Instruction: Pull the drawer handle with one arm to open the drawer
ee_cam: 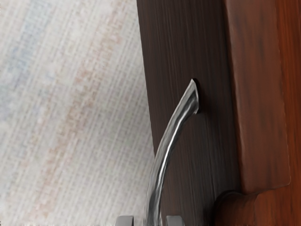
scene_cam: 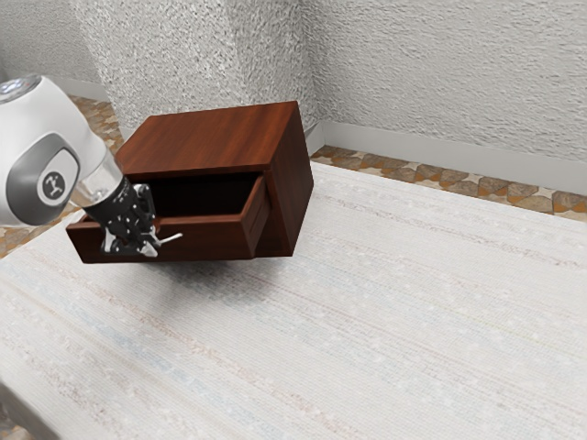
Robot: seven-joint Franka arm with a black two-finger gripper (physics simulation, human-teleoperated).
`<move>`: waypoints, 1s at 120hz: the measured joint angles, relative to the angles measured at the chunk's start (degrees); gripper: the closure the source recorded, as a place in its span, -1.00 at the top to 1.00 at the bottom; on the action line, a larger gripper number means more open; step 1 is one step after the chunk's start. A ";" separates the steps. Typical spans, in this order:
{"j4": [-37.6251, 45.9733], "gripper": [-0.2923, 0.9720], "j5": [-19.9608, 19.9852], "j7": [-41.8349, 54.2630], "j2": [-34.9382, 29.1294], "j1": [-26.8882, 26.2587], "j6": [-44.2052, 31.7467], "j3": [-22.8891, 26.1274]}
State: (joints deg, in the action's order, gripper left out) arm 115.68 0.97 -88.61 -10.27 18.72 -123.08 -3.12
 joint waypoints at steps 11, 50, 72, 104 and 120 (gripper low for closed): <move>0.74 -0.55 -0.05 -0.06 -0.72 -0.16 0.01 -0.08; 2.55 -0.54 -0.13 -0.38 -2.54 -0.46 0.00 -0.08; 3.66 -0.54 -0.15 -0.53 -3.58 -0.50 0.01 -0.04; 4.94 -0.54 -0.28 -0.68 -4.91 -0.58 0.02 -0.10; 5.40 -0.54 -0.30 -0.73 -5.45 -0.57 0.02 -0.10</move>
State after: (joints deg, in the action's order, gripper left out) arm 121.08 0.67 -89.35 -15.72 18.15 -123.06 -3.22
